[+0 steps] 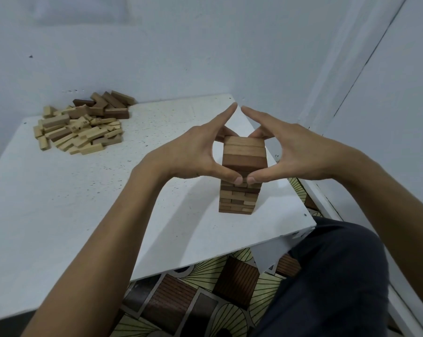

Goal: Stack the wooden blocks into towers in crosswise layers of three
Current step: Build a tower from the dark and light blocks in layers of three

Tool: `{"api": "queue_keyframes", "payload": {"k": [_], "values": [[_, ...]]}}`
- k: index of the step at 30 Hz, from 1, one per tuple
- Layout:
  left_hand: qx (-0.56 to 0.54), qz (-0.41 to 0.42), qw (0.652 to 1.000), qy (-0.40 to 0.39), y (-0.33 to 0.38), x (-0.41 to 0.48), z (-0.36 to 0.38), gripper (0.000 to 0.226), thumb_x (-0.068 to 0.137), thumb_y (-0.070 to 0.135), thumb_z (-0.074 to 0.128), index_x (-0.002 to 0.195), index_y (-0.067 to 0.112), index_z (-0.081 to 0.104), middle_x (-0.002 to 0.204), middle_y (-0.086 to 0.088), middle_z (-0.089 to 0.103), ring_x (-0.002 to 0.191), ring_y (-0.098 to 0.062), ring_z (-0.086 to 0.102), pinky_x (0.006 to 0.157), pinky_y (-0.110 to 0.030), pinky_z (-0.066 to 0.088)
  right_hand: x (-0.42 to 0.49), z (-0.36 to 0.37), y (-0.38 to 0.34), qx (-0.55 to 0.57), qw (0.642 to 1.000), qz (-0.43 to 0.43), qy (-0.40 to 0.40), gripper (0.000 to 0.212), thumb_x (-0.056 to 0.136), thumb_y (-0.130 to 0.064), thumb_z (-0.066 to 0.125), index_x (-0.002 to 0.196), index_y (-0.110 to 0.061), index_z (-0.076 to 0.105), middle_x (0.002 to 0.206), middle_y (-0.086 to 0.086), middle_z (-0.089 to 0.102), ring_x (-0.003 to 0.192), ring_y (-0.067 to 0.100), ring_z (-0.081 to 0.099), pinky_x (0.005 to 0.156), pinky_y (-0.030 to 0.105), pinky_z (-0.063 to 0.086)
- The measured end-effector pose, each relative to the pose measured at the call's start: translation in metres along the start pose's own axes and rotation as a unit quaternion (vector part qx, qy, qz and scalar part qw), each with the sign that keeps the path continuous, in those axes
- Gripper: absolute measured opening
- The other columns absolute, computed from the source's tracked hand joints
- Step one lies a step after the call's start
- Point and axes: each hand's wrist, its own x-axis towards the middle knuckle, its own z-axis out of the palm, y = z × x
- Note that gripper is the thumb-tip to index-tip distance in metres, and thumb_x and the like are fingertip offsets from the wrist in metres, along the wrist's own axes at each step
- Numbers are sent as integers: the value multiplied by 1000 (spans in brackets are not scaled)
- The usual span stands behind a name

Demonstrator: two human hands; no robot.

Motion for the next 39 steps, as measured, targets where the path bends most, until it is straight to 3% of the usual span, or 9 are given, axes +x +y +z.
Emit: {"api": "queue_keyframes", "payload": {"k": [3,8,12,18,22,26,30,35,39], "values": [[0,3,1000,1,-2,1,1,126,67,39,88,158,34,0,116,29,53,105,28,42,87,8,27,1,1,2,1,1000,2,0,114,71,-43,83,154,-43,4,106,-37,42,93,-35,36,71,-12,25],[2,4,1000,5,-2,1,0,125,68,40,87,158,34,1,118,27,53,106,24,44,88,7,26,0,1,1,0,1000,1,0,112,74,-40,83,154,-43,4,108,-33,45,108,-5,44,74,-8,29],[4,7,1000,6,-3,1,1,124,68,40,87,158,33,2,118,27,53,107,25,43,89,6,28,1,2,2,4,1000,0,-3,111,73,-41,82,154,-44,5,108,-33,45,102,-16,44,75,-7,30],[11,6,1000,5,-3,1,1,122,67,44,85,158,33,3,111,36,49,102,31,40,87,7,27,1,2,2,4,1000,-6,-4,109,75,-40,81,155,-42,6,108,-33,44,110,-2,43,76,-5,31],[13,5,1000,4,-3,1,1,122,68,43,86,158,33,4,112,33,50,104,27,42,90,3,29,0,2,2,2,1000,-11,-4,109,75,-41,80,154,-42,6,108,-33,45,104,-10,46,76,-8,29],[9,3,1000,4,-1,1,1,121,69,41,86,158,32,5,122,24,52,112,11,47,92,-2,30,1,3,3,6,1000,-10,-4,109,74,-40,81,155,-41,7,108,-32,46,106,-6,46,78,-7,29],[1,2,1000,2,-1,0,1,121,69,40,86,158,33,5,123,23,53,113,11,48,93,-2,30,1,4,4,10,1000,-14,-5,110,73,-42,81,155,-42,6,108,-33,46,102,-22,42,77,-10,27],[-8,6,1000,0,0,0,2,124,68,39,88,158,36,3,123,23,54,120,5,49,102,-14,32,2,5,6,16,1000,-17,-6,112,72,-44,81,155,-42,6,110,-33,47,101,-27,41,79,-9,27],[-10,-1,1000,-7,-2,-2,3,126,66,39,89,156,42,0,118,29,53,111,15,48,93,-1,29,0,9,10,27,999,-15,-10,115,70,-45,83,153,-47,3,113,-27,50,108,-17,45,83,-4,31]]}}
